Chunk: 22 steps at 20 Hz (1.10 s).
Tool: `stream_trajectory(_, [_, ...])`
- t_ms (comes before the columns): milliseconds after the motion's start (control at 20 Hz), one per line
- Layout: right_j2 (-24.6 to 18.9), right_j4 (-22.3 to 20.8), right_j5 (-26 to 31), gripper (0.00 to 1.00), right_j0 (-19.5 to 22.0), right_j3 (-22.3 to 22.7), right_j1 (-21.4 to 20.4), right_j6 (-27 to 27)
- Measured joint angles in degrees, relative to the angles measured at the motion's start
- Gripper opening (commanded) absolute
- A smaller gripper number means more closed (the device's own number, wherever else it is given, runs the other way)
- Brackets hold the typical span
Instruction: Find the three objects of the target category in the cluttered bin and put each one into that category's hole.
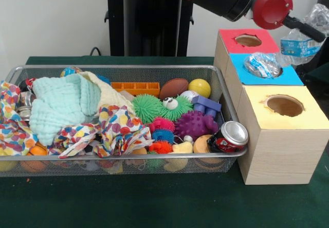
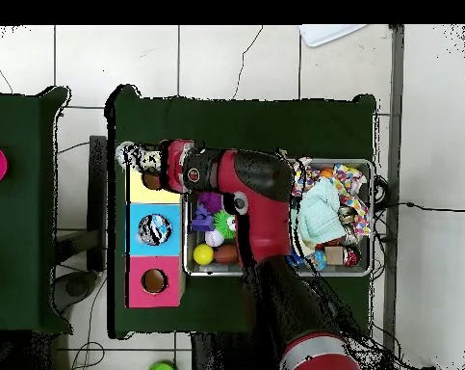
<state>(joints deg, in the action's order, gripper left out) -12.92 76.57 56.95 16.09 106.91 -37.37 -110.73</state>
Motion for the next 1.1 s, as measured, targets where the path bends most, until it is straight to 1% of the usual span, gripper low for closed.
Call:
stream_trajectory(350, [-0.01,-0.19,0.0,0.0,0.0,2.37,1.26,0.05])
stream_trajectory(700, [-0.01,-0.31,0.0,0.0,0.0,3.27,2.2,0.05])
stream_trajectory(1100, [-0.01,-0.31,-0.01,0.0,-0.37,6.7,2.15,0.05])
